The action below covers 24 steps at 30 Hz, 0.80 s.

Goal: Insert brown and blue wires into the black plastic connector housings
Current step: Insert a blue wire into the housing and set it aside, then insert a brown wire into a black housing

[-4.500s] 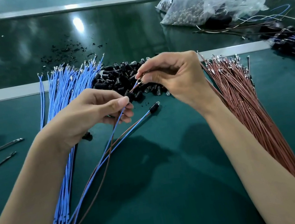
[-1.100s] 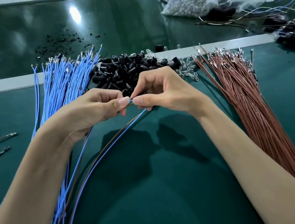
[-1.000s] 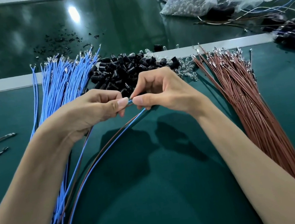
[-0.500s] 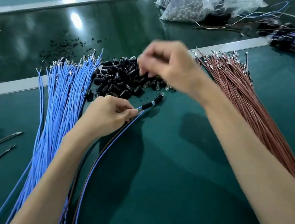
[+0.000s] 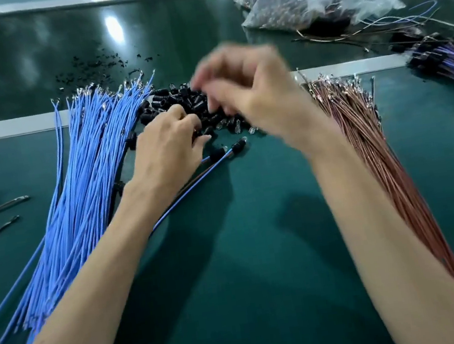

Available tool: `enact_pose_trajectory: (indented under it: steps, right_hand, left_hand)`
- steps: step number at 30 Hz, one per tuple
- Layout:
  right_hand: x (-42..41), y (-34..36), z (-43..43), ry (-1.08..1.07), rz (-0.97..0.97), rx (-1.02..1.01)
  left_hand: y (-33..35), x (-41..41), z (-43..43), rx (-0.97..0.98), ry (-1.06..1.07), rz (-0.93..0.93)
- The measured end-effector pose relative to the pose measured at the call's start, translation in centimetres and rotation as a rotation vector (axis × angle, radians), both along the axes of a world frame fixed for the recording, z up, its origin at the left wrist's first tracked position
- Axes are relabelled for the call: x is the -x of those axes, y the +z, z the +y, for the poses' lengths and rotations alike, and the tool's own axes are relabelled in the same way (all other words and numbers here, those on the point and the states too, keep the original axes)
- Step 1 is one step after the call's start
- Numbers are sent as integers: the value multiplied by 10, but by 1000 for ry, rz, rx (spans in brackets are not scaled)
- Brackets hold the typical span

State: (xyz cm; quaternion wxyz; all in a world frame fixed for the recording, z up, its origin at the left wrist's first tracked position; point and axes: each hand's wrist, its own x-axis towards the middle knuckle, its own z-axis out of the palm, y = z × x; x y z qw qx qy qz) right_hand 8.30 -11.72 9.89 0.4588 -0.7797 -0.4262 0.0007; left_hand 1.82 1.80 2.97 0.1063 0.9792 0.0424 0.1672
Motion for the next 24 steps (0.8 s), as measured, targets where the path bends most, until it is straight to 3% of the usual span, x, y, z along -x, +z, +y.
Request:
enact_pose_trajectory:
  steps: [1,4,8,11,19,24]
  right_hand:
    - [6,-11,-4,-101,148,68]
    - [5,-58,-19,-331,33,421]
    - [2,-69,-46,-688,-73,601]
    - [10,-70,-74,-895,-17,824]
    - [3,-61,-81,-899,65,792]
    - [-6,-41,-77,-853,107,562]
  left_hand:
    - [-6,-3,-2,15,-9,10]
    - [-19,-9,-4,71,-9,-35]
    - [-23,-10,-3,99,-4,-65]
    - [-24,-8,-2,106,-34,-54]
    - [-20,-7,0,188,-57,-29]
    - [-6,-9,1,359,-93,31]
